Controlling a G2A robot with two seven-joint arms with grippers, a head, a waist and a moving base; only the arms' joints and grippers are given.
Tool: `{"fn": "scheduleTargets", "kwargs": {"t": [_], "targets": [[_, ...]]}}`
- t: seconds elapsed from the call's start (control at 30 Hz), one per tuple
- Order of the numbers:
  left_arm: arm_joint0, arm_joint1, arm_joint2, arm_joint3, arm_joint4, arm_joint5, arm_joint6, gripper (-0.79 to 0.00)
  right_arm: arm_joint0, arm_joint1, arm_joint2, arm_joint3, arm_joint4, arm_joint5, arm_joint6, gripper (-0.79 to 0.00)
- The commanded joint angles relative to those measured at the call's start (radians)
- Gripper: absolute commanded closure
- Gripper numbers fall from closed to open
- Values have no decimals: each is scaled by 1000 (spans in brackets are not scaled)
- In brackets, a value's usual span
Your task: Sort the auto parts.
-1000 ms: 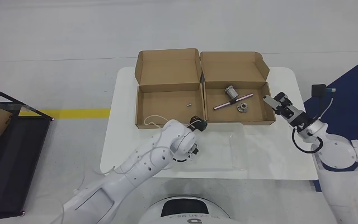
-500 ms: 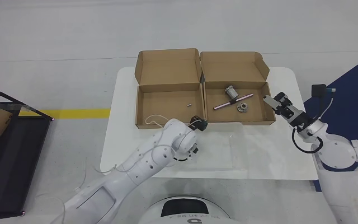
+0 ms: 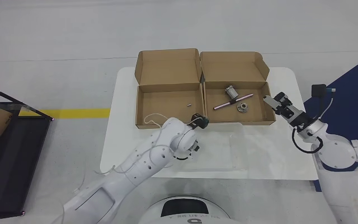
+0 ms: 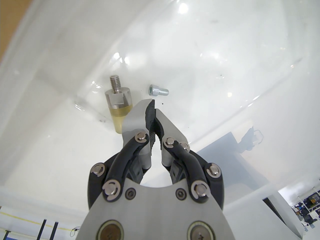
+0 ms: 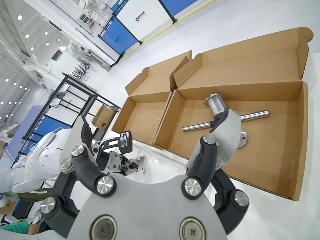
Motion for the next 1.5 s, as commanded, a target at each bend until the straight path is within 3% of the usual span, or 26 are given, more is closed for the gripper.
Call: {"fn": "scheduleTargets", "kwargs": {"t": [0.0, 0.23, 0.33, 0.37, 0.43, 0.7, 1.0, 1.23, 1.47], "targets": [[14, 6, -14, -32, 3, -5, -1, 0, 0, 0, 0, 0, 0, 0, 0, -785], [34, 15, -30, -41, 1, -28, -13, 0, 0, 0, 0, 0, 0, 0, 0, -785], [28, 10, -21, -16, -14, -44, 1, -382, 0, 0, 0, 0, 0, 0, 0, -785], [25, 8, -17, -7, -19, -47, 8, -582, 0, 0, 0, 0, 0, 0, 0, -785], [17, 3, -10, 12, -32, -54, 26, -785, 0, 0, 0, 0, 0, 0, 0, -785], [-9, -17, 16, 66, -73, -55, 71, -785, 0, 0, 0, 0, 0, 0, 0, -785], [-32, -37, 54, 112, -64, -42, 123, -646, 0, 0, 0, 0, 0, 0, 0, -785], [-36, -48, 77, 105, -37, -27, 145, -456, 0, 0, 0, 0, 0, 0, 0, -785], [-38, -50, 73, 117, -26, -20, 141, -391, 0, 0, 0, 0, 0, 0, 0, -785]]}}
